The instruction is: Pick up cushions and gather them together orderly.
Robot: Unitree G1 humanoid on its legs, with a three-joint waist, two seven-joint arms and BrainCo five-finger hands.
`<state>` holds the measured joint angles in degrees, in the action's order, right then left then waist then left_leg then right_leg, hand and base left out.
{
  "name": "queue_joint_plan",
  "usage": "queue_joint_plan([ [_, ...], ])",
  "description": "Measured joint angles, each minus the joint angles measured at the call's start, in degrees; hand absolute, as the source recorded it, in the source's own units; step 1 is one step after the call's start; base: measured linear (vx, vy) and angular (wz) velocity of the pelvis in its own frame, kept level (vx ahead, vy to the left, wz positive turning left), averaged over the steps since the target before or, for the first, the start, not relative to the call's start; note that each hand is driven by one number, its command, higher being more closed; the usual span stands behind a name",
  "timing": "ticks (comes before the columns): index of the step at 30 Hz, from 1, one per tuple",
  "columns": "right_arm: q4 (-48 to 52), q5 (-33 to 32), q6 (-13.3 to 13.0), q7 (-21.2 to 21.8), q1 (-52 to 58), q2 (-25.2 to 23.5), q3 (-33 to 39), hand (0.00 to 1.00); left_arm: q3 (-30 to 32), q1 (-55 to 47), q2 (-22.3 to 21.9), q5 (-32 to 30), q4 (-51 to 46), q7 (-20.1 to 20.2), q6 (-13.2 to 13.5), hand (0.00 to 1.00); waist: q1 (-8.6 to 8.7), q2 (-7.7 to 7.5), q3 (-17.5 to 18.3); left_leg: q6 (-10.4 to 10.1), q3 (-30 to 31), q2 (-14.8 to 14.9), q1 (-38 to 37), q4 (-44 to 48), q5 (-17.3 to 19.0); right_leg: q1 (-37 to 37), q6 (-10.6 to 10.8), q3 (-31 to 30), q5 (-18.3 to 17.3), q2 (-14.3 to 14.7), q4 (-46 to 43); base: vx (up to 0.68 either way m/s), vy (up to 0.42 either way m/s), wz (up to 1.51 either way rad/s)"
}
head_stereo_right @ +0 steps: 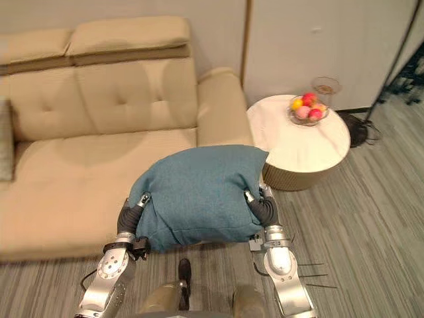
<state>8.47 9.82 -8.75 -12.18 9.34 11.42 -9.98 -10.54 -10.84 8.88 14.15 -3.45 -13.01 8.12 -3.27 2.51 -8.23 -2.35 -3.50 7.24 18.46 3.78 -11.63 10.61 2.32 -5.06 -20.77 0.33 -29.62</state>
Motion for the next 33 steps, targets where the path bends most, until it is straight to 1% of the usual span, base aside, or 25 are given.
queue_joint_plan([
  [1,0.0,-1.0,0.1,-0.2,0.3,0.6,0.5,1.0,-0.1,-0.6,-1.1,-0.2,-1.1,0.1,0.0,1.0,0.13,2.24,-0.5,-0.8,0.6,3.0,1.4,-0.6,1.4,-0.5,-1.5,3.6,1.9,2.5,1.9,-0.33,-0.18,0.7],
  [2,0.0,-1.0,0.1,-0.2,0.4,0.6,0.5,1.0,-0.1,-0.7,-1.1,-0.2,-1.2,0.1,0.0,1.0,0.23,2.26,-0.5,-0.9,0.4,3.1,1.4,-0.9,1.6,-0.5,-1.7,3.9,2.1,2.5,1.9,-0.38,-0.195,1.03],
  [3,0.0,-1.4,0.1,-0.2,0.6,0.6,0.9,1.0,-0.3,-1.2,-1.4,-0.2,-1.4,0.1,0.0,1.0,1.12,2.0,-0.6,-2.4,-2.1,4.2,1.3,-1.7,6.2,-1.1,-3.1,6.6,3.1,2.0,2.6,-0.24,-0.085,0.91],
  [4,0.0,-1.4,0.1,-0.4,0.3,0.6,1.7,1.0,-0.7,-1.2,-1.9,-0.1,-1.5,0.3,0.0,1.0,1.16,1.44,-0.9,-2.5,-5.9,4.8,1.5,-0.9,8.3,-1.2,-4.2,8.8,4.1,1.0,3.5,-0.38,-0.091,1.05],
  [5,0.0,-1.4,0.1,-0.4,0.2,0.5,2.4,1.0,-1.1,-1.2,-2.1,-0.1,-1.5,0.4,0.0,1.0,1.3,1.27,-0.9,-2.3,-8.4,4.7,1.9,0.7,8.3,-1.4,-4.3,10.0,4.6,0.3,4.0,-0.3,-0.024,1.04],
  [6,0.0,-1.5,0.1,-0.6,0.0,0.1,3.8,1.0,-2.5,-1.2,-2.0,0.0,-1.5,0.5,0.0,1.0,2.48,0.77,-0.6,-1.8,-12.6,3.7,2.6,6.2,8.3,-1.5,-4.1,12.6,6.2,-1.8,5.8,-0.32,-0.011,1.11],
  [7,0.0,-2.3,0.0,-0.6,-0.1,0.1,4.5,1.0,-3.0,-1.0,-2.0,0.3,-1.5,0.8,0.0,1.0,2.98,0.46,-0.3,-0.1,-14.7,3.2,3.0,11.7,9.4,-1.5,-3.9,14.4,7.8,-3.2,7.4,-0.21,0.011,1.07],
  [8,0.0,-2.8,-0.1,-0.6,-0.2,0.0,4.8,1.0,-3.1,-0.5,-2.0,0.5,-1.5,1.0,0.0,1.0,3.13,0.5,-0.3,1.1,-15.3,3.3,2.8,14.3,10.4,-1.3,-3.8,15.0,8.6,-3.7,8.0,-0.2,0.059,0.97],
  [9,0.0,-3.2,-0.1,-0.7,-0.3,0.0,5.3,1.0,-3.1,0.6,-2.0,0.5,-1.4,1.6,0.1,1.0,4.05,0.32,-0.4,3.0,-16.4,4.0,1.2,19.5,12.7,-1.1,-3.2,17.1,10.2,-5.2,9.6,-0.16,0.074,0.75],
  [10,0.0,-3.3,-0.1,-0.7,-0.3,0.0,5.4,1.0,-3.1,1.1,-2.0,0.5,-1.4,1.7,0.1,1.0,4.31,0.36,-0.4,2.9,-16.6,4.3,0.3,20.6,13.6,-1.1,-2.9,17.8,10.7,-5.6,10.2,-0.21,0.114,0.92],
  [11,0.0,-3.6,-0.1,-1.0,-0.3,0.0,5.8,1.0,-3.4,2.1,-1.9,0.5,-1.0,1.8,0.1,1.0,4.68,0.4,-0.4,1.8,-17.2,4.9,-2.3,20.6,16.3,-1.0,-2.4,18.8,11.6,-6.6,11.8,-0.18,0.154,0.79],
  [12,0.0,-3.8,-0.1,-1.3,-0.4,-0.1,6.2,1.0,-3.8,3.0,-1.9,0.6,-0.3,1.8,0.3,1.0,5.05,1.02,0.0,-0.1,-17.3,4.7,-5.2,16.6,18.1,-0.7,-1.5,19.5,12.5,-7.1,13.3,-0.17,0.17,0.7],
  [13,0.0,-3.8,-0.1,-1.3,-0.6,-0.3,6.3,1.0,-3.9,3.2,-1.8,0.6,0.0,1.8,0.5,1.0,5.17,1.16,0.1,-0.8,-17.4,4.6,-6.2,14.1,18.7,-0.3,-1.0,19.7,12.6,-7.4,13.5,-0.17,0.224,0.67],
  [14,-0.2,-3.8,0.0,-1.3,-0.7,-1.9,6.8,1.0,-4.3,4.2,-1.1,1.0,2.0,1.8,0.8,1.0,5.52,0.1,-0.2,0.4,-17.1,2.5,-6.0,11.7,17.1,-0.4,0.1,18.6,13.4,-8.2,15.2,-0.13,0.195,0.44],
  [16,-0.3,-3.8,-0.1,-1.3,-0.9,-3.4,6.9,1.0,-4.8,4.1,-0.1,1.1,3.2,1.8,0.7,1.0,5.32,-0.58,0.2,1.3,-16.8,1.2,-4.4,12.7,17.4,-0.4,0.8,17.5,15.7,-8.5,17.1,-0.08,0.194,0.34],
  [18,-1.5,-5.1,-0.1,-1.0,-2.0,-4.3,6.6,1.0,-4.8,4.1,0.7,1.3,3.5,1.8,0.7,1.0,5.16,-0.65,0.2,2.6,-17.0,0.5,-2.9,14.3,18.2,-0.3,1.8,16.8,17.8,-9.0,19.0,-0.05,0.202,0.05],
  [21,-4.1,-5.6,0.0,0.0,-3.1,-4.0,6.4,1.0,-4.8,4.1,1.5,1.2,3.5,1.9,0.7,1.0,5.1,-0.69,0.2,3.6,-17.8,-0.2,-1.9,15.3,19.4,-0.3,2.5,15.6,19.7,-9.6,21.3,-0.03,0.169,-0.13],
  [26,-5.0,-7.3,0.0,0.0,-3.5,-3.6,5.3,1.0,-4.8,4.1,2.4,1.2,3.5,1.9,0.7,1.0,5.03,-1.04,0.4,4.5,-18.4,-0.4,0.3,18.1,21.7,1.7,3.2,14.0,19.5,-10.1,20.7,0.01,0.089,-0.12],
  [27,-5.2,-7.5,0.0,0.0,-3.6,-3.5,5.1,1.0,-4.8,4.1,2.4,1.2,3.5,1.9,0.7,1.0,5.16,-1.09,0.4,4.9,-18.3,-0.9,0.7,19.3,22.8,2.5,3.7,14.0,18.0,-10.8,18.5,0.07,0.107,0.08],
  [28,-5.4,-7.5,0.0,0.0,-3.5,-3.4,5.1,1.0,-4.8,4.1,2.3,1.2,3.5,1.9,0.7,1.0,5.66,-1.28,0.3,5.2,-17.7,-1.8,0.5,20.3,23.9,3.2,3.8,13.9,15.7,-12.0,14.9,0.09,0.1,0.17],
  [29,-5.5,-7.5,0.0,0.0,-3.5,-3.2,5.1,1.0,-4.9,4.1,2.4,1.1,3.5,1.9,0.7,1.0,5.87,-1.42,0.3,5.4,-17.4,-2.4,0.2,20.4,24.2,3.4,3.7,14.0,14.7,-12.7,13.3,0.13,0.104,0.37],
  [30,-6.2,-7.5,-0.1,0.0,-3.3,-2.7,5.1,1.0,-5.2,4.1,2.3,1.1,3.4,2.0,0.6,1.0,6.37,-1.9,0.3,6.3,-16.2,-4.2,-1.0,20.4,25.1,4.1,2.3,14.0,12.7,-14.4,7.8,0.13,0.067,0.4],
  [31,-6.8,-7.5,-0.1,0.0,-3.3,-2.4,5.0,1.0,-5.2,4.1,2.3,1.0,3.4,2.0,0.5,1.0,6.52,-2.03,0.2,7.4,-15.6,-4.8,-1.7,20.3,25.8,5.3,2.0,13.5,12.8,-15.2,4.0,0.19,0.091,0.45],
  [32,-8.3,-7.5,-0.1,0.1,-3.5,-2.2,4.9,1.0,-5.2,4.1,2.3,0.9,3.4,2.0,0.5,1.0,6.63,-2.16,0.1,8.2,-14.5,-5.5,-3.3,19.8,26.2,8.6,0.1,11.7,13.2,-15.8,-3.6,0.22,0.07,0.4],
  [33,-10.2,-7.5,-0.1,0.3,-3.4,-2.1,4.5,1.0,-5.1,4.0,2.7,0.9,3.2,2.0,0.4,1.0,6.73,-2.14,0.2,8.8,-13.5,-5.4,-4.9,19.7,26.9,10.1,0.3,11.0,10.9,-14.7,-6.0,0.23,0.047,0.34],
])
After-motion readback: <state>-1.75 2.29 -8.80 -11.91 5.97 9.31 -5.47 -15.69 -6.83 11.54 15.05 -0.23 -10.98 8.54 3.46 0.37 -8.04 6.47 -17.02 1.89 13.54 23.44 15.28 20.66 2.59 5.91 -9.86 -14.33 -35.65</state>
